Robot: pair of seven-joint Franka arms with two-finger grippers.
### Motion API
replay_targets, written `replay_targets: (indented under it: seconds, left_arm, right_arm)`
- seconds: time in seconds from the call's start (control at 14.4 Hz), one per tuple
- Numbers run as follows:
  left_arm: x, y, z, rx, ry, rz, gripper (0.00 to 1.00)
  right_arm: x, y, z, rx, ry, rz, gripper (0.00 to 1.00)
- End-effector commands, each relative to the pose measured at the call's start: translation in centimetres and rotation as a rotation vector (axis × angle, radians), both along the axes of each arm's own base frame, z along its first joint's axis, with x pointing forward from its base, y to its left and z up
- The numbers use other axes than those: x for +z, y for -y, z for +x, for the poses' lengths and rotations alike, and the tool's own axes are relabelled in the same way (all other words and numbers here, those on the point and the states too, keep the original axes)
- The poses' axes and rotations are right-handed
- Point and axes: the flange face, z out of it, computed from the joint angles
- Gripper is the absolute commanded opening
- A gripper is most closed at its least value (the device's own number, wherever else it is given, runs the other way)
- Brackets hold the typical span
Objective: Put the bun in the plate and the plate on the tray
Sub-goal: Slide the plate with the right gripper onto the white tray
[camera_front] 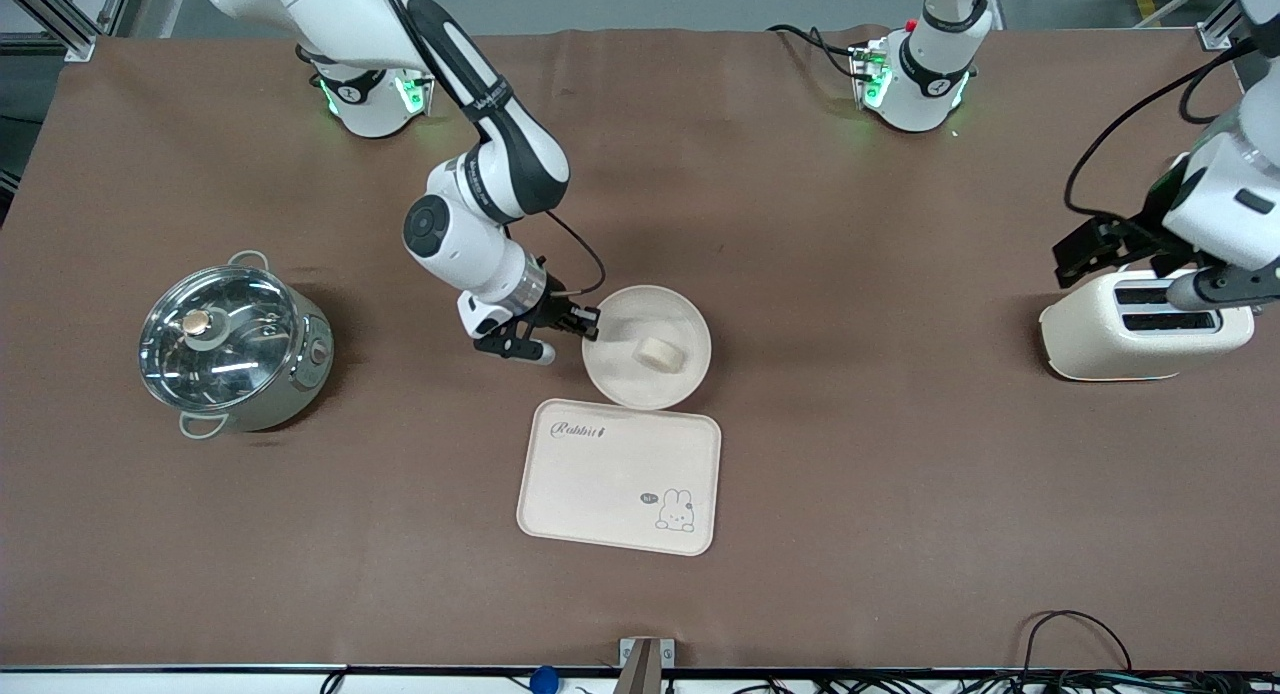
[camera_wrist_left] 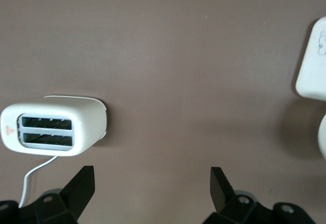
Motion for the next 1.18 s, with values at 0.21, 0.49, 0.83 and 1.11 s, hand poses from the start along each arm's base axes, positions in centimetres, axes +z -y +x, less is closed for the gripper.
replay_targets:
  seconds: [0.21,0.49,0.83,1.11]
  left_arm:
    - [1.2,0.2,-3.9,-0.071,-0.026,-0.029,1.00]
    - [1.6,-1.1,-4.8,-0.116,-0.028,-0.039,1.00]
    - [1.6,-0.8,-4.6,-0.120,-0.024,-0.063,1.00]
    - [1.5,-0.8,-4.5,-0.132,-0.029,-0.063,1.00]
  right_arm:
    - [-3.6,1.4,8.1,-0.004,0.061,0.027,0.00]
    - [-6.3,2.4,9.6,-0.002,0.062,0.012,0.00]
    - [-7.6,3.3,10.9,-0.030,0.063,0.014,0.00]
    - [-7.8,3.8,12.0,-0.047,0.075,0.022,0.00]
